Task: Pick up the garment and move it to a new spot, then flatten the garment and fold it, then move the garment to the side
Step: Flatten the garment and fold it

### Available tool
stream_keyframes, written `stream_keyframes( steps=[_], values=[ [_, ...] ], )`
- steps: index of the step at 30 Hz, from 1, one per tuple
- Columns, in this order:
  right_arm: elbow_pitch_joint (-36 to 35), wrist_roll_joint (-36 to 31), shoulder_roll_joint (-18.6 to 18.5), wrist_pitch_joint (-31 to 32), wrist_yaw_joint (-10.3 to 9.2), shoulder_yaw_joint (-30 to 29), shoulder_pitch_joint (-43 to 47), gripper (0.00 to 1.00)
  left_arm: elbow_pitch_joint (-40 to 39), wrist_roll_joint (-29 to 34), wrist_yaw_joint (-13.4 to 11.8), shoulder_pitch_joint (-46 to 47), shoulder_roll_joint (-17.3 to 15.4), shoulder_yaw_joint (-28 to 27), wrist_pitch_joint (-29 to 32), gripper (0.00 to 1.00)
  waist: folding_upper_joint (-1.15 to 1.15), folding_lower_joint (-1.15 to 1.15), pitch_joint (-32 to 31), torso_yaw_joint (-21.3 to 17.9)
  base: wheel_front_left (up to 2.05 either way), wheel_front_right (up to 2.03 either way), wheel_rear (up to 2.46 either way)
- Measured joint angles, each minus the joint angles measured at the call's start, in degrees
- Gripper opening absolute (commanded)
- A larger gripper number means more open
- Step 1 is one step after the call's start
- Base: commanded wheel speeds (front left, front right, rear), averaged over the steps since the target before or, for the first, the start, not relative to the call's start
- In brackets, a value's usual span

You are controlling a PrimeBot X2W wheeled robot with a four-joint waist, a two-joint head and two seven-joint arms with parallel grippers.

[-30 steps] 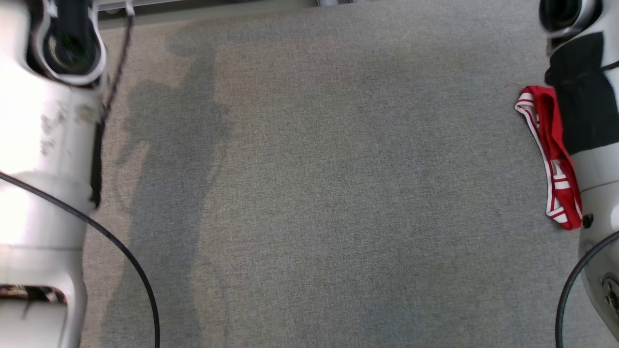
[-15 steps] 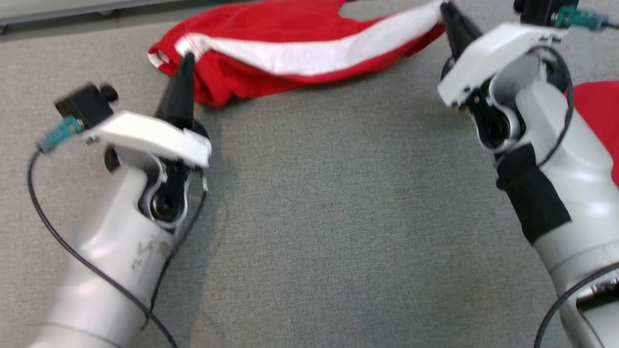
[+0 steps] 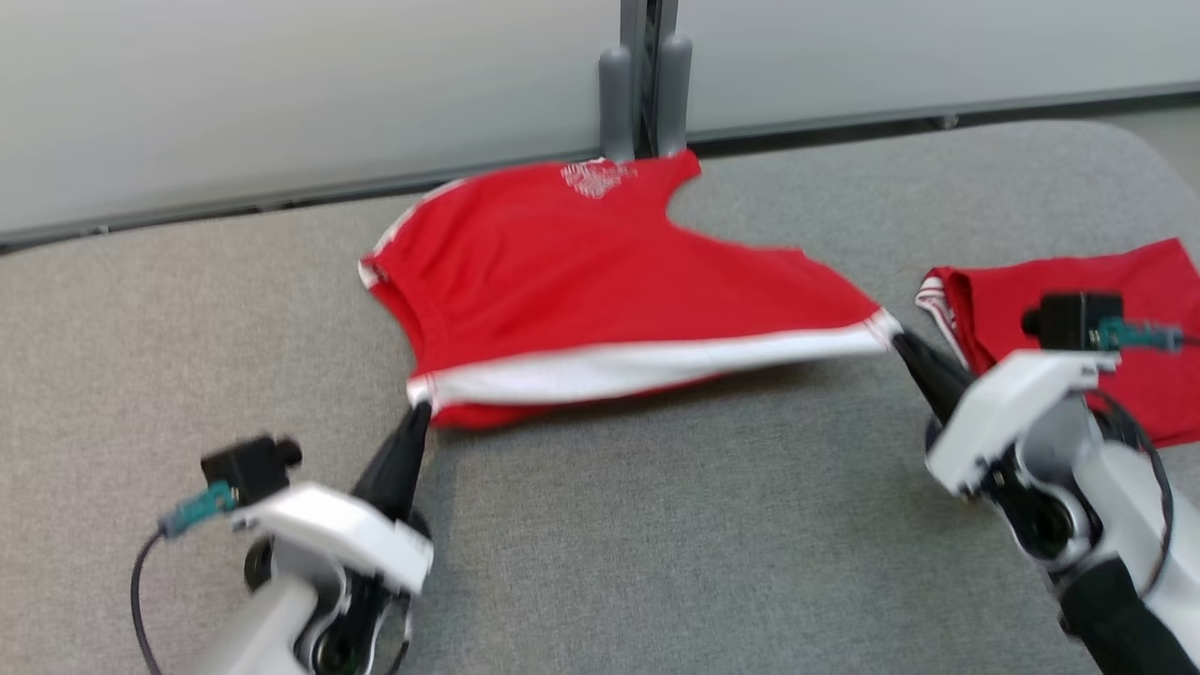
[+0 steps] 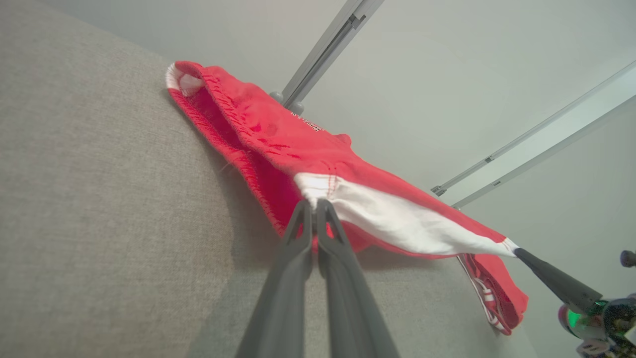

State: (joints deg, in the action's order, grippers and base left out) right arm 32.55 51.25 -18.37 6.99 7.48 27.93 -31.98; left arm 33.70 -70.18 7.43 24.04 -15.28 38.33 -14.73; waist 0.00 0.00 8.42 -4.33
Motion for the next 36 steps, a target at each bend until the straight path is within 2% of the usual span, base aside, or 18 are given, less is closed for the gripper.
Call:
stream_keyframes(
  steps=[5,9,12,17,21,25,30,36],
  values=[
    [-4.1,0.5,-2.1,4.0,0.02,-0.4,9.9,0.00,-2.9,1.3,0.0,-8.1,-2.0,-0.6,-0.2,0.00,0.00,0.00,-3.3,-0.3,0.00,0.00,0.00],
    [-8.1,-1.1,-4.7,8.5,0.02,-1.5,17.2,0.00,-6.5,4.6,-0.2,-15.0,-2.7,-1.3,-0.3,0.00,0.00,0.00,-4.9,0.0,0.00,0.00,0.00],
    [-11.3,-1.1,-5.4,10.5,0.02,-3.0,21.4,0.00,-8.7,6.0,-1.1,-18.2,-3.0,-1.9,-0.3,0.00,0.00,0.00,-5.2,0.6,0.00,0.00,0.00],
    [-21.0,-3.0,-7.1,17.5,0.02,-9.3,31.9,0.00,-14.0,8.3,-3.4,-24.8,-4.1,-0.7,-0.3,0.00,0.00,0.00,-5.3,2.0,0.00,0.00,0.00],
    [-28.2,-7.0,-6.5,25.8,0.02,-16.2,40.7,0.00,-17.8,10.2,-6.7,-28.0,-6.1,1.0,0.9,0.00,0.00,0.00,-5.0,2.6,0.00,0.00,0.00],
    [-37.6,-10.4,-2.2,32.5,0.01,-22.6,47.2,0.00,-22.8,11.1,-9.7,-30.6,-8.3,1.5,1.8,0.00,0.00,0.00,-5.0,3.1,0.00,0.00,0.00],
    [-46.3,-14.1,2.8,34.3,0.01,-26.9,47.5,0.00,-28.9,10.9,-10.8,-30.7,-9.2,0.3,2.1,0.00,0.00,0.00,-4.9,4.0,0.00,0.00,0.00],
    [-42.9,-18.7,2.9,33.8,0.00,-24.6,37.3,0.00,-30.4,8.5,-12.1,-27.1,-7.4,-0.4,5.8,0.00,0.00,0.00,-5.2,4.8,0.00,0.00,0.00]
  ],
)
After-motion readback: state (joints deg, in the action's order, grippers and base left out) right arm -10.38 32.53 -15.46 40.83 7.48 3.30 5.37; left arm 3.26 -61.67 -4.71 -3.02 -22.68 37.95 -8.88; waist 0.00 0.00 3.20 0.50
